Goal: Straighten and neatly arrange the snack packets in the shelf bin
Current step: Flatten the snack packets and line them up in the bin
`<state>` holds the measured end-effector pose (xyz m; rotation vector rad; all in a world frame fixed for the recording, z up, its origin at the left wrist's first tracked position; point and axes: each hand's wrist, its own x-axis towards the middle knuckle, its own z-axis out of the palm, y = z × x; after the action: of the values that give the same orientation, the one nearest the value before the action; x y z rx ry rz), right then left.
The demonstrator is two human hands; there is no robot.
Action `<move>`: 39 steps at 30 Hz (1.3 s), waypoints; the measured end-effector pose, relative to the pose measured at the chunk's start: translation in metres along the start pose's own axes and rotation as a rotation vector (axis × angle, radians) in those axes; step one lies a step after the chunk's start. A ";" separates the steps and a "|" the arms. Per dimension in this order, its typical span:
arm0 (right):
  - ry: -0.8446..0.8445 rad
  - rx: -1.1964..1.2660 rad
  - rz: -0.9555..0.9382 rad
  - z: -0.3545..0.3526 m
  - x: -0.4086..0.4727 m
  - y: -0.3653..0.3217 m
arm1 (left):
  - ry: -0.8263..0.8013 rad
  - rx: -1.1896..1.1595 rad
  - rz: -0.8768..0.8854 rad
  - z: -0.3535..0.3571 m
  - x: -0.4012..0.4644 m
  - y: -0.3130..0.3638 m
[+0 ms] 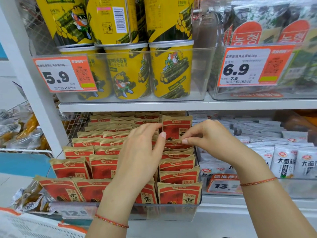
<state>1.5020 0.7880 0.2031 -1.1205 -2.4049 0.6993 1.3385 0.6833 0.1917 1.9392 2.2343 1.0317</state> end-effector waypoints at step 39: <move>0.139 0.100 -0.073 -0.013 -0.024 -0.009 | -0.403 -0.249 -0.240 -0.007 0.034 0.015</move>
<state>1.5182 0.7672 0.2151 -1.0021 -2.2561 0.6859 1.3404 0.7101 0.2182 1.5642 1.9494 0.7628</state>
